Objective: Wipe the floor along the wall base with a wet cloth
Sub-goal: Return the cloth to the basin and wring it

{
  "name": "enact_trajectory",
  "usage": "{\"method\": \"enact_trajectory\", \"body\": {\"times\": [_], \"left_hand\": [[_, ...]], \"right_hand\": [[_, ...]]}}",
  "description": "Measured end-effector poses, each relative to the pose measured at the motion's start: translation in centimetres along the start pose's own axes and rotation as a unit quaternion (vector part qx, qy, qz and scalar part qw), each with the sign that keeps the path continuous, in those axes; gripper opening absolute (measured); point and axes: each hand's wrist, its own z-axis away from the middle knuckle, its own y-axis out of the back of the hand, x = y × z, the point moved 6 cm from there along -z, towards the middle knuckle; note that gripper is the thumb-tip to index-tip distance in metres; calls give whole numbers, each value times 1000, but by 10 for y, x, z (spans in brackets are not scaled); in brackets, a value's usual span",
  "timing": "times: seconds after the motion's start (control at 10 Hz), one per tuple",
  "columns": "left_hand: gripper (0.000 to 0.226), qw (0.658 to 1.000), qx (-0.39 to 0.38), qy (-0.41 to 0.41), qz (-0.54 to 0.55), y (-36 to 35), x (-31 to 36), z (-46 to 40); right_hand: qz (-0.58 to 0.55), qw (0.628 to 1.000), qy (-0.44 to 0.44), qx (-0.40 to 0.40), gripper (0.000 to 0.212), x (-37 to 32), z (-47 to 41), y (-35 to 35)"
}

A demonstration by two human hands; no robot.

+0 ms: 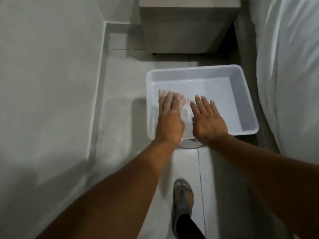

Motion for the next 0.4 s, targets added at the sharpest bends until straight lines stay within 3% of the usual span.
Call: {"method": "enact_trajectory", "body": {"times": [0.2,0.4], "left_hand": [[73,996,-68,-16,-62,-106,-1,-74],[78,963,-160,-40,-211,-127,-5,-64]], "right_hand": [[-7,999,-11,-46,72,62,-48,-39],[-153,982,-62,-89,68,82,-32,5]]}}
